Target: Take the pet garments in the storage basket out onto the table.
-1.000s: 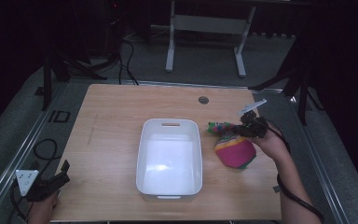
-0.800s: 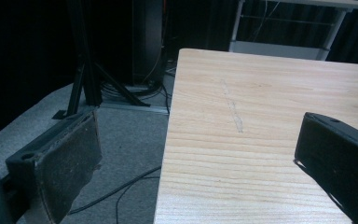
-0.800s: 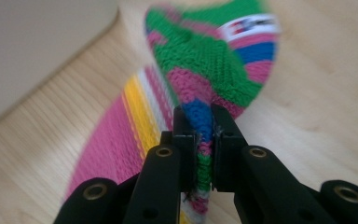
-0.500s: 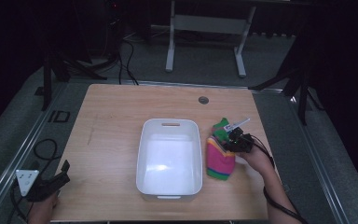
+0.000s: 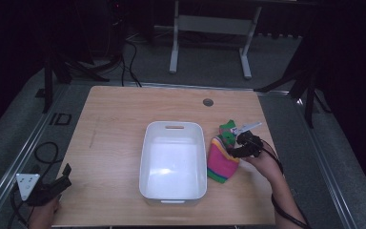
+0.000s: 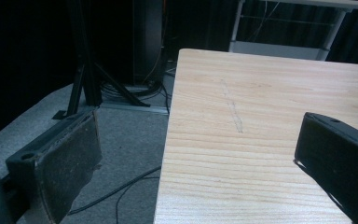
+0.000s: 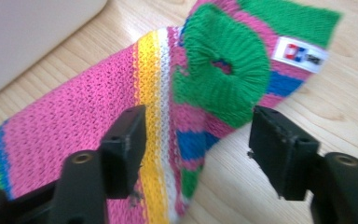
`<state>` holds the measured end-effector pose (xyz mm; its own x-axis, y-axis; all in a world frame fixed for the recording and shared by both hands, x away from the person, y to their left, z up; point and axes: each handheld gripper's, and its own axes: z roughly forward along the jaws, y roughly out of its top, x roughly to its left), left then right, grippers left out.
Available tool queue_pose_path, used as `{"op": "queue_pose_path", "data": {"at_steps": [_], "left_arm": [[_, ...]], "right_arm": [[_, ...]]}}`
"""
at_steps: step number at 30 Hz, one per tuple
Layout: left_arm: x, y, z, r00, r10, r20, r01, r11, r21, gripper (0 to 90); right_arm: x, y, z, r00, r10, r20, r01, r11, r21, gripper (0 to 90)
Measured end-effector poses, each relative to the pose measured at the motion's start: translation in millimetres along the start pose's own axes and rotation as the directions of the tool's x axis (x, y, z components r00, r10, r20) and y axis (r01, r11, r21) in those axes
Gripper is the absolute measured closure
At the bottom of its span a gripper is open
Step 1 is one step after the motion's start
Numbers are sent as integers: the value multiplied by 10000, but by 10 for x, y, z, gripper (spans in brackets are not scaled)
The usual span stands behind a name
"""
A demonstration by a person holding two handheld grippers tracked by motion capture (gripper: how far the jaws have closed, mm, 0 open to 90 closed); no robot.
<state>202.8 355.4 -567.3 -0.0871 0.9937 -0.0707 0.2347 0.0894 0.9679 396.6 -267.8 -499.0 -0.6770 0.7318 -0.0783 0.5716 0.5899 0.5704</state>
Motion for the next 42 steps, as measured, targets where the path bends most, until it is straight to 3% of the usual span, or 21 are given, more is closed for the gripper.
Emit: {"op": "queue_pose_path", "data": {"at_steps": [6,11,16,19,20,21,24,27,32,35,37,42], "left_arm": [[-2,0,0,10000,3,-1,-3,10000,-5,9],[-3,0,-1,10000,15,-5,-15,10000,-5,10],[-4,-1,-1,10000,19,-18,-19,10000,-18,9],[-4,-2,-3,10000,23,-44,-24,10000,-44,10],[-4,-2,-3,10000,23,-44,-24,10000,-44,9],[-3,-1,-2,10000,-1,-45,1,10000,-28,9],[-3,-2,-3,10000,13,-32,-13,10000,-43,9],[-4,-2,-3,10000,22,-35,-22,10000,-36,9],[-4,-1,-2,10000,34,-28,-34,10000,-22,9],[-3,0,0,10000,14,-26,-14,10000,4,9],[-4,0,-1,10000,15,-31,-16,10000,-2,9],[-5,-2,-3,10000,41,-32,-41,10000,-32,9]], "right_arm": [[-71,-132,-188,9991,413,11,-412,9978,-526,138],[-145,-341,-271,9970,666,392,-624,9929,-1010,131],[-203,-596,-306,9938,967,548,-862,9819,-1688,133],[-223,-748,-355,9870,1274,983,-999,9640,-2463,135],[-223,-748,-355,9870,1274,983,-999,9640,-2463,135],[-238,-897,-401,9795,1584,1244,-1152,9472,-2991,135],[-245,-992,-420,9742,1772,1398,-1263,9414,-3128,135],[-262,-1192,-430,9663,2272,1209,-1753,9250,-3371,135],[-228,-1392,-436,9552,2557,1492,-1924,9193,-3434,138],[-194,-1494,-449,9483,2913,1257,-2271,8999,-3723,138],[-160,-1553,-464,9404,3014,1576,-2218,8947,-3876,138],[-132,-1727,-539,9017,3945,1768,-2726,8363,-4756,138]]}}
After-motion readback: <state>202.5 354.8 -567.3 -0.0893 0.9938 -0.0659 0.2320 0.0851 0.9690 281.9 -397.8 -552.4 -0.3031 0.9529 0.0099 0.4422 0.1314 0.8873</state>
